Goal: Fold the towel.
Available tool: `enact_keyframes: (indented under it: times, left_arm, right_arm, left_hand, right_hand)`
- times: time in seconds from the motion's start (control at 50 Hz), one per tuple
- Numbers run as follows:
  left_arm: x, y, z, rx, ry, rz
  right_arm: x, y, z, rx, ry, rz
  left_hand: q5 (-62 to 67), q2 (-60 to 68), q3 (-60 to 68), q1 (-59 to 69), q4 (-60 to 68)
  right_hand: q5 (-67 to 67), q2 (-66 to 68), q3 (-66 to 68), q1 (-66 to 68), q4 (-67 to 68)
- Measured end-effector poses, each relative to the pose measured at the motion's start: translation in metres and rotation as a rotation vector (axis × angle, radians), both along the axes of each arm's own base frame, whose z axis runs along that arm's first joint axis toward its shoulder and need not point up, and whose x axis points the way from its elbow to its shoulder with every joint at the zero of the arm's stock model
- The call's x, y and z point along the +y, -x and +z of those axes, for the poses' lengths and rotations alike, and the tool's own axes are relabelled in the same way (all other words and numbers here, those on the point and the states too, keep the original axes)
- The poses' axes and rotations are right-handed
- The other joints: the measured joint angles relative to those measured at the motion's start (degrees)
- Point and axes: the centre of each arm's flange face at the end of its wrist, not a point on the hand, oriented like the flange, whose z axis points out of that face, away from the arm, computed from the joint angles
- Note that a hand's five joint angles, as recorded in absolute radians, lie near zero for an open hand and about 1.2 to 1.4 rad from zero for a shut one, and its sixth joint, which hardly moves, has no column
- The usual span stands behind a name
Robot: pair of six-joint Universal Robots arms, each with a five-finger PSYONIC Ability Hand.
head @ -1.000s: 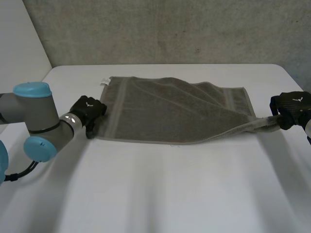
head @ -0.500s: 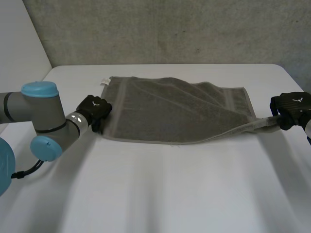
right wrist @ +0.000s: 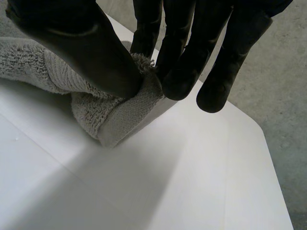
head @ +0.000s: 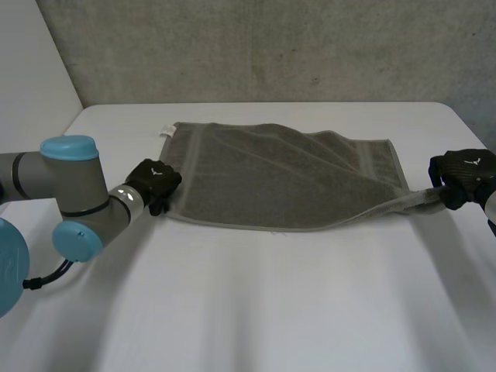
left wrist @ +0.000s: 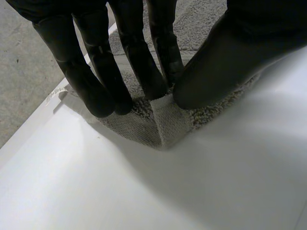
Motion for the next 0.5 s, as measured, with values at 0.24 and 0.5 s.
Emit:
enact_keyframes:
  times: [0.24, 0.5]
  left_arm:
    - [0.002, -0.001, 0.01, 0.005, -0.002, 0.004]
    - [0.024, -0.018, 0.076, 0.056, 0.013, 0.043]
  right_arm:
    - [0.0, 0.0, 0.001, -0.001, -0.001, 0.0]
    - [0.013, -0.003, 0.049, -0.007, 0.09, 0.024]
  left_hand:
    - [0.7, 1.11, 1.21, 0.01, 1.0]
    - [0.71, 1.11, 1.29, 0.01, 1.0]
  right_hand:
    - [0.0, 0.0, 0.0, 0.0, 0.0]
    - [0.0, 0.0, 0.0, 0.0, 0.0]
